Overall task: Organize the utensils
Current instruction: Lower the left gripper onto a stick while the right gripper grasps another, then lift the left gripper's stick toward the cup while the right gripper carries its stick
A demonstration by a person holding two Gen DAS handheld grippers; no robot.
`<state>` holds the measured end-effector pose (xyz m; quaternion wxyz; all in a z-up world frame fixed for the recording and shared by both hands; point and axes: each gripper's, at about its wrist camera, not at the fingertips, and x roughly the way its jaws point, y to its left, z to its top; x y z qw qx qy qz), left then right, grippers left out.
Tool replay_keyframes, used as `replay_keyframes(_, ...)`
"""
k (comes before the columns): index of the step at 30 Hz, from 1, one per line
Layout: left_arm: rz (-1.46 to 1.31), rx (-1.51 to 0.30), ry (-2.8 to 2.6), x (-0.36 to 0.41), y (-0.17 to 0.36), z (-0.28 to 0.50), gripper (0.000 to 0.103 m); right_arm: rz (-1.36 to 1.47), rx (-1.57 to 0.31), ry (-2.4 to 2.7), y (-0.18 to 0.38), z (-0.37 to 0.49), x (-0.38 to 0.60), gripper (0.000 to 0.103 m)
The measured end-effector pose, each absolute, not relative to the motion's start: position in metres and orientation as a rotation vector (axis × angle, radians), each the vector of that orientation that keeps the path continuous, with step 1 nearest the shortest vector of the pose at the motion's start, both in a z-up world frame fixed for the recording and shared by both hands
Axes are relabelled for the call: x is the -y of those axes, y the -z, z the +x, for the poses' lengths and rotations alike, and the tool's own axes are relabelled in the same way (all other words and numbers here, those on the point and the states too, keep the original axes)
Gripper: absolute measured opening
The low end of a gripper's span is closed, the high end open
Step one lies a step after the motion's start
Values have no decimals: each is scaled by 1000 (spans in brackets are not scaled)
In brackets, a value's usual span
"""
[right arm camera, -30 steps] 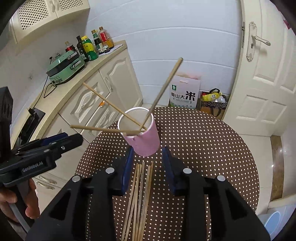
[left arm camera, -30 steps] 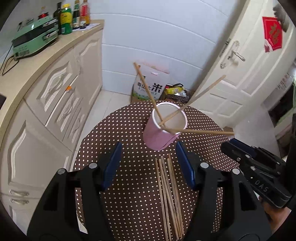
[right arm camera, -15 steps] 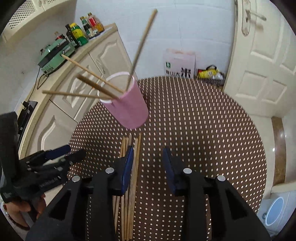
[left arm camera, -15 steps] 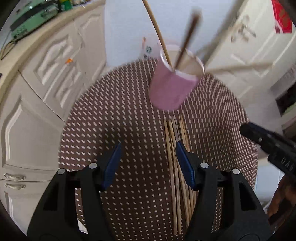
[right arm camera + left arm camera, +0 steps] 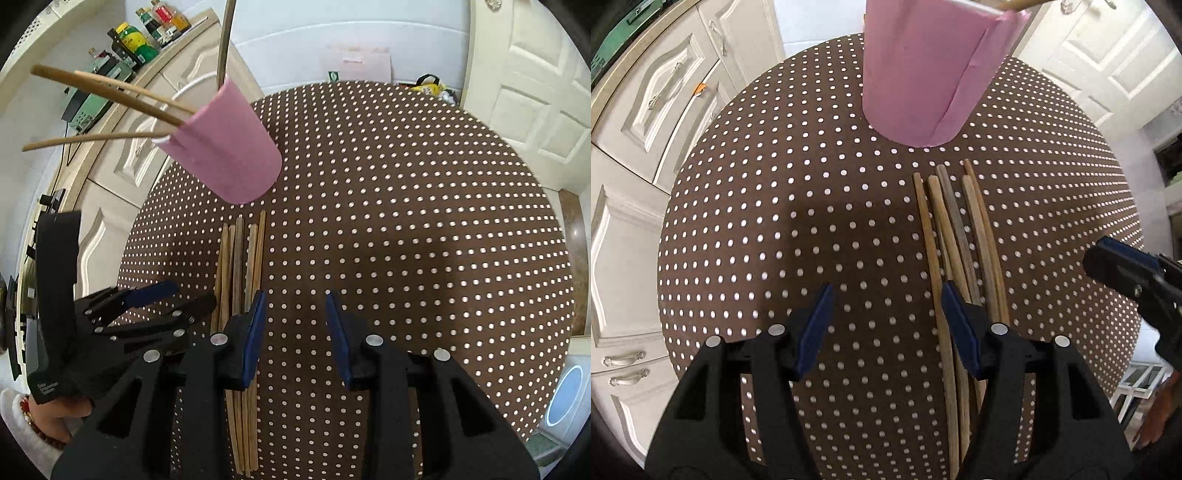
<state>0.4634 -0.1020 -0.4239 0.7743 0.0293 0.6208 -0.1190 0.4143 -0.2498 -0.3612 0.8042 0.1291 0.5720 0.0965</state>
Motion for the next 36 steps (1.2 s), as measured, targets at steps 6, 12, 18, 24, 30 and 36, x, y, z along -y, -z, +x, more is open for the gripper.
replay_keyframes(6,112,-1333,242,109,427,477,60,279,-1265,-255,374,427,241,31)
replay_keyframes(12,111,-1322,266,104,427,485,53,257,-1313,-301,387,442,225,31)
replay_keyframes(18,134,-1301,266,98,426,483,41,160,-1332,-305,397,446,206,28)
replay_keyframes(24,136,-1294,263,96,427,479,40,48,-1318,-298,399,446,192,27)
replay_keyframes(30,121,-1286,262,92,428,480,30,36,-1324,-276,402,448,193,22)
replay_keyframes(36,102,-1293,252,87,428,483,24,19,-1342,-252,402,453,190,22)
